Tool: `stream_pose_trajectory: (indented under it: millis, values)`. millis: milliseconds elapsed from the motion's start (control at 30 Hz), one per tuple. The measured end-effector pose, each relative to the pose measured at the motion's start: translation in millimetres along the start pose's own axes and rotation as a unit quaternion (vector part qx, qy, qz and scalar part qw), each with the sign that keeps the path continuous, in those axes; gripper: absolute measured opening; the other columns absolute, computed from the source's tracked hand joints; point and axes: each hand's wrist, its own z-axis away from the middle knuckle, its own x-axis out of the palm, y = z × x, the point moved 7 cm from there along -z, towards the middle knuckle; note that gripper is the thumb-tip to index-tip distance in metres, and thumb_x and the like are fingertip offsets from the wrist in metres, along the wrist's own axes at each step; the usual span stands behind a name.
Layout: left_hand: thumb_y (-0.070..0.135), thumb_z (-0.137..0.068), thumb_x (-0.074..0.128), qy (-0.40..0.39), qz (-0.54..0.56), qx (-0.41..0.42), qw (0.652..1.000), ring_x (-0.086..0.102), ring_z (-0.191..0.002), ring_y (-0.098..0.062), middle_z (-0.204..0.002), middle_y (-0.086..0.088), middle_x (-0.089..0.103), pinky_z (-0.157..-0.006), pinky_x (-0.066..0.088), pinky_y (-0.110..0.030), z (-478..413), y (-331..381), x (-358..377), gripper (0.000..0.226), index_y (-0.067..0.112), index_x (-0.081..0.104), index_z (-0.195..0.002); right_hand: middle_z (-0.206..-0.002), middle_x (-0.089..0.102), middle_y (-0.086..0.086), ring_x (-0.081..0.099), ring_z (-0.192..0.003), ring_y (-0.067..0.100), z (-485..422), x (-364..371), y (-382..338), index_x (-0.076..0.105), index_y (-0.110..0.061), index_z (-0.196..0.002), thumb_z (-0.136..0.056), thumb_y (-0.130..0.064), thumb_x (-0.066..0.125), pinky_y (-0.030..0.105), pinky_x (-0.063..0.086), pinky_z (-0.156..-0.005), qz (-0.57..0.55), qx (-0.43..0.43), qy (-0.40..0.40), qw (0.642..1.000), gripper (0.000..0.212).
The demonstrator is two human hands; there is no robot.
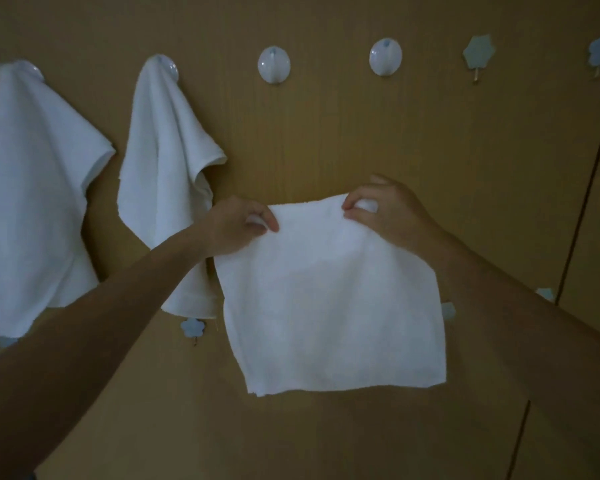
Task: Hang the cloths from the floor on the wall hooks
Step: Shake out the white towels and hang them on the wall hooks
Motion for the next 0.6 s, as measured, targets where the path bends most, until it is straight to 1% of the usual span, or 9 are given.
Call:
stream_pose_trajectory:
  millis: [100, 167, 233, 300, 400, 433, 500, 567, 600]
  values:
    - [0.007, -0.097, 0.05, -0.067, -0.034, -0.022, 0.997, 0.044, -0.121, -0.01, -0.13, 0.009, 0.049, -0.095, 0.029, -0.018, -9, 1, -3, 0.035, 0.037, 0.068, -0.099, -0.091, 0.05, -0.003, 0.053, -0.084, 0.014, -19, 2, -8, 0.073, -0.017, -0.089, -0.084, -0.018, 0.073, 0.024, 0.037, -0.073, 0.031, -0.03, -0.002, 0.999, 0.005]
    - [0.007, -0.098, 0.048, -0.066, -0.038, -0.017, 0.997, 0.042, -0.119, -0.006, -0.129, 0.012, 0.047, -0.093, 0.028, -0.013, -15, 7, -16, 0.033, 0.03, 0.069, -0.11, -0.089, 0.049, 0.001, 0.052, -0.08, 0.015, -31, -4, -16, 0.072, -0.013, -0.091, -0.085, -0.016, 0.072, 0.022, 0.036, -0.07, 0.058, -0.063, 0.026, 0.996, 0.006]
    - [0.011, -0.096, 0.055, -0.029, -0.032, -0.003, 0.999, 0.048, -0.107, 0.001, -0.119, 0.016, 0.055, -0.086, 0.03, -0.005, -22, 11, -33, 0.027, 0.029, 0.07, -0.109, -0.09, 0.05, 0.006, 0.05, -0.08, 0.012, -43, -11, -21, 0.072, -0.011, -0.092, -0.086, -0.013, 0.07, 0.014, 0.037, -0.07, 0.056, -0.078, 0.058, 0.994, 0.007]
    - [0.017, -0.089, 0.067, 0.029, -0.004, 0.011, 1.0, 0.054, -0.089, 0.009, -0.102, 0.019, 0.064, -0.078, 0.031, 0.002, -27, 10, -51, 0.016, 0.026, 0.073, -0.101, -0.087, 0.045, 0.0, 0.045, -0.077, 0.005, -54, -15, -25, 0.072, -0.01, -0.092, -0.086, -0.012, 0.069, 0.005, 0.035, -0.071, 0.042, -0.085, 0.077, 0.993, 0.006]
    - [0.02, -0.081, 0.076, 0.12, 0.023, 0.026, 0.992, 0.056, -0.078, 0.013, -0.085, 0.02, 0.065, -0.071, 0.031, 0.006, -34, 6, -71, 0.006, 0.022, 0.074, -0.086, -0.084, 0.04, -0.003, 0.041, -0.074, 0.002, -68, -17, -33, 0.072, -0.009, -0.093, -0.087, -0.01, 0.068, 0.004, 0.034, -0.072, 0.039, -0.11, 0.096, 0.989, 0.007]
    - [0.018, -0.081, 0.076, 0.141, 0.024, 0.034, 0.989, 0.056, -0.078, 0.01, -0.083, 0.021, 0.063, -0.07, 0.031, 0.005, -37, 7, -76, 0.006, 0.022, 0.073, -0.083, -0.085, 0.042, 0.0, 0.043, -0.074, 0.002, -73, -18, -36, 0.072, -0.01, -0.095, -0.088, -0.01, 0.067, 0.004, 0.034, -0.073, 0.035, -0.116, 0.103, 0.987, 0.008]
    - [0.015, -0.084, 0.073, 0.162, 0.021, 0.047, 0.985, 0.052, -0.089, 0.002, -0.09, 0.017, 0.061, -0.073, 0.03, 0.004, -43, 9, -84, 0.01, 0.024, 0.07, -0.086, -0.088, 0.043, 0.002, 0.045, -0.076, 0.001, -81, -18, -42, 0.072, -0.011, -0.098, -0.09, -0.009, 0.065, 0.005, 0.035, -0.076, 0.028, -0.122, 0.115, 0.986, 0.011]
    - [0.009, -0.088, 0.066, 0.176, 0.016, 0.071, 0.982, 0.048, -0.095, -0.005, -0.097, 0.011, 0.056, -0.076, 0.03, 0.002, -48, 12, -93, 0.015, 0.019, 0.072, -0.097, -0.089, 0.042, 0.003, 0.044, -0.077, 0.003, -92, -18, -47, 0.072, -0.012, -0.103, -0.092, -0.008, 0.062, 0.006, 0.036, -0.077, 0.034, -0.131, 0.12, 0.984, 0.016]
    - [0.006, -0.09, 0.062, 0.186, 0.006, 0.089, 0.978, 0.047, -0.093, -0.007, -0.095, 0.009, 0.053, -0.076, 0.03, 0.001, -51, 14, -97, 0.02, 0.017, 0.072, -0.103, -0.089, 0.04, 0.002, 0.043, -0.078, 0.003, -98, -19, -51, 0.072, -0.013, -0.105, -0.093, -0.009, 0.06, 0.008, 0.035, -0.076, 0.039, -0.135, 0.12, 0.983, 0.018]
